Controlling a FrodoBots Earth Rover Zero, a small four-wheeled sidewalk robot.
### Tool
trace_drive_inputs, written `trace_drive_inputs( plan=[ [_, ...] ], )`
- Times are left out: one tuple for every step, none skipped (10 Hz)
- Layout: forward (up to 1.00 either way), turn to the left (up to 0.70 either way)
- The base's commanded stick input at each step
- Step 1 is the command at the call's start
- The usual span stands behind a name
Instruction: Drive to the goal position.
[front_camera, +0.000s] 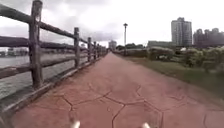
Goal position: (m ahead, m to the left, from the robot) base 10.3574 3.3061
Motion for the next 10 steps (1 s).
trace_drive_inputs(
  plan=[
    [0.7, 0.22],
    [0.7, 0.0],
    [0.7, 0.0],
    [0.7, 0.0],
    [0.7, 0.0],
    [0.7, 0.0],
    [0.7, 0.0],
    [0.7, 0.0],
    [0.7, 0.0],
    [0.7, 0.0]
  ],
)
